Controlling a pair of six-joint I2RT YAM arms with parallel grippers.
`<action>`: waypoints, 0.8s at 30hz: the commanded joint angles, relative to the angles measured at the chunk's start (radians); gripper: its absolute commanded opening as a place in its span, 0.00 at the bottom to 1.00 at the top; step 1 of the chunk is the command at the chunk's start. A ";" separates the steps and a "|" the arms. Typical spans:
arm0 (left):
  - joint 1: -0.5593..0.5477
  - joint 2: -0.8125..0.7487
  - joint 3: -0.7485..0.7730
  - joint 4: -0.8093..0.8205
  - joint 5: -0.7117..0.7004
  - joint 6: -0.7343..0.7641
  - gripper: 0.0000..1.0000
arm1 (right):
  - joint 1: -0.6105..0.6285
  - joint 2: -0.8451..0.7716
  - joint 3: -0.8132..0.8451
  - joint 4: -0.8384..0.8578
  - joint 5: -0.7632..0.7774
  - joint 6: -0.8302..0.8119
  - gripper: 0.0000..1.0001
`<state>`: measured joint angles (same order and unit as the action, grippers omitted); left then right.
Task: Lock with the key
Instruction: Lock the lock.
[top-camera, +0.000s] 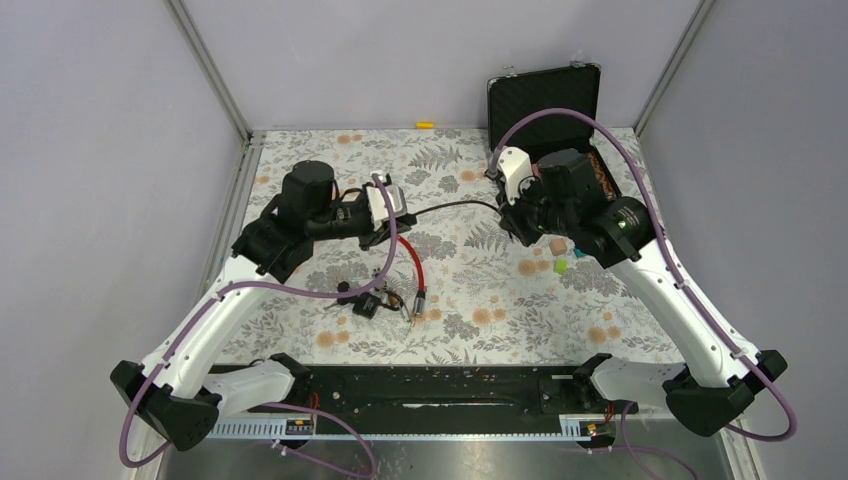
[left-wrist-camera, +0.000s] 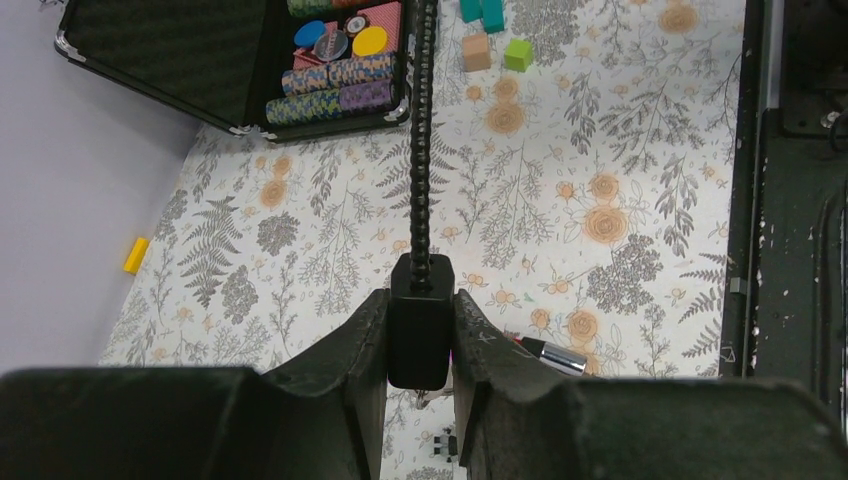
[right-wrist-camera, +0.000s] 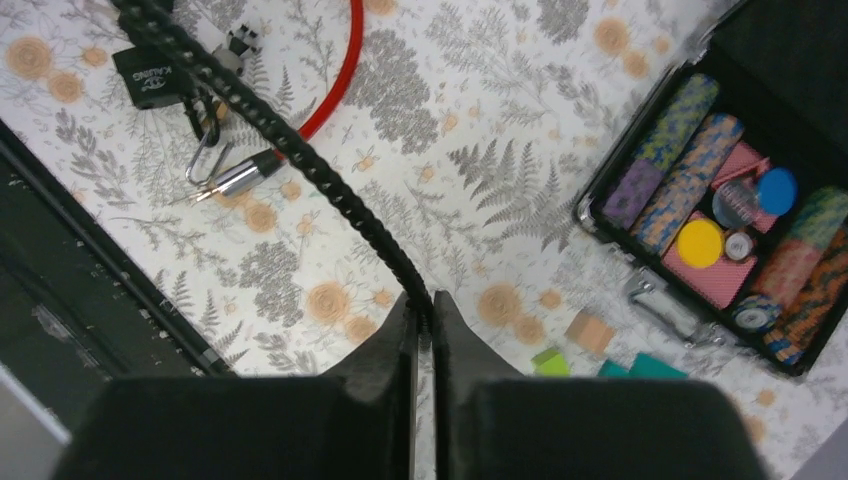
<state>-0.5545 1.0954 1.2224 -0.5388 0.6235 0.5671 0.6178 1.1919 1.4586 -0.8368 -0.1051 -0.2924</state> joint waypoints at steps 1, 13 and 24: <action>0.007 0.005 0.053 0.135 0.054 -0.102 0.00 | -0.012 0.020 0.055 -0.009 -0.066 0.057 0.00; 0.007 0.048 -0.102 0.700 0.294 -0.716 0.00 | -0.013 -0.079 -0.116 0.708 -0.341 0.594 0.00; 0.005 0.056 -0.123 0.698 0.301 -0.679 0.00 | -0.012 -0.053 -0.149 0.983 -0.387 0.782 0.00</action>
<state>-0.5453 1.1770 1.1118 0.0612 0.8883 -0.1436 0.6014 1.1202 1.2957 -0.0235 -0.4156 0.4080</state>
